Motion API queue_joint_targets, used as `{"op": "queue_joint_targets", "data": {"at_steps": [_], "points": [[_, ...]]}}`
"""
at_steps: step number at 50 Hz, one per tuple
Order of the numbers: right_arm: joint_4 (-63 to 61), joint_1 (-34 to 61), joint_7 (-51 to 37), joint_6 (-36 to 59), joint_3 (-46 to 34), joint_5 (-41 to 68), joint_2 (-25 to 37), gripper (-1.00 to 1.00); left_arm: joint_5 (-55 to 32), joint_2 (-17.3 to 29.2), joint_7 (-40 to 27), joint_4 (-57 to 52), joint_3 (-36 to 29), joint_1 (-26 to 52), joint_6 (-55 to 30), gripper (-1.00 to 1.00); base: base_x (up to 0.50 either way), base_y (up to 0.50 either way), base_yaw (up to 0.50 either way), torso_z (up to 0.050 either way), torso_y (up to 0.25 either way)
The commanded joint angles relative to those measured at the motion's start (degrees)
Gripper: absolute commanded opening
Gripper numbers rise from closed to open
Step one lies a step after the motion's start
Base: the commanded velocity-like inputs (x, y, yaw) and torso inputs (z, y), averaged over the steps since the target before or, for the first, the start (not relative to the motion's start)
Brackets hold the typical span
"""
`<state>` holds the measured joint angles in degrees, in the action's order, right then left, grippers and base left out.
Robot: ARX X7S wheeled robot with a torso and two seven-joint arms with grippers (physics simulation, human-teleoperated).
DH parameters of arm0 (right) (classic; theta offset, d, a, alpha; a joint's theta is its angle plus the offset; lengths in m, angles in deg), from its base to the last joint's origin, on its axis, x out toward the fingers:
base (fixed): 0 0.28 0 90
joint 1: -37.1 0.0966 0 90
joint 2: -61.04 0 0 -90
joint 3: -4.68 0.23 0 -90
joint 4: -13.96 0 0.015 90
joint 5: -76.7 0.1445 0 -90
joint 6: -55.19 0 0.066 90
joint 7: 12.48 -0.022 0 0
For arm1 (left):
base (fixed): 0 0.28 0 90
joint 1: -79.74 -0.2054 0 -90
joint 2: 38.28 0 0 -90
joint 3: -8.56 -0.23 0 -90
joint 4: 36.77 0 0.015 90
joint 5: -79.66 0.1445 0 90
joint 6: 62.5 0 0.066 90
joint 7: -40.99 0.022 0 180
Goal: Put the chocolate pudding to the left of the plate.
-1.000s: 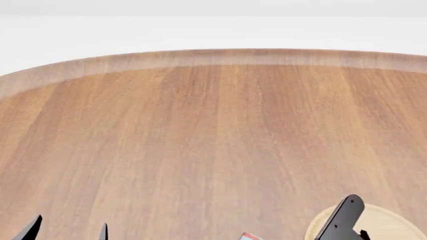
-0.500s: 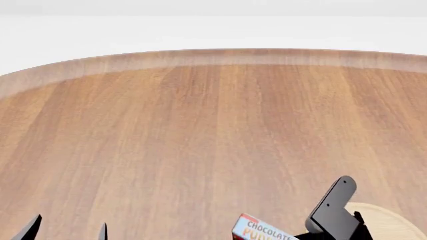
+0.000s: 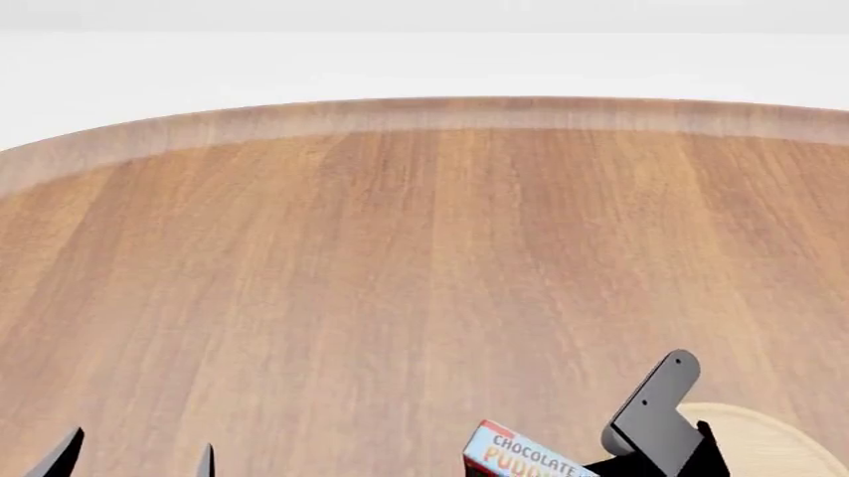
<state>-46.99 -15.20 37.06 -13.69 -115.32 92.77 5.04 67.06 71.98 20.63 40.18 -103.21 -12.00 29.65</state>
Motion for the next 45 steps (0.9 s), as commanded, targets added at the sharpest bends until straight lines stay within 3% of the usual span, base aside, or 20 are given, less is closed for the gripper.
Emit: {"op": "queue_joint_targets", "data": {"at_steps": [1,45], "points": [[8.45,2.38,0.76,-4.82,-0.84,-2.0,-3.04,-1.0,0.14,0.06,-0.2,0.03,-0.26,0.0,0.11,1.0,0.0,0.0,0.0,0.0,0.0],[32.0,6.18,2.15,-17.56,-2.73,-4.63,-9.7,-1.0,-0.41,0.47,-0.5,0.2,-0.76,0.25,0.4,1.0,0.0,0.0,0.0,0.0,0.0]]}}
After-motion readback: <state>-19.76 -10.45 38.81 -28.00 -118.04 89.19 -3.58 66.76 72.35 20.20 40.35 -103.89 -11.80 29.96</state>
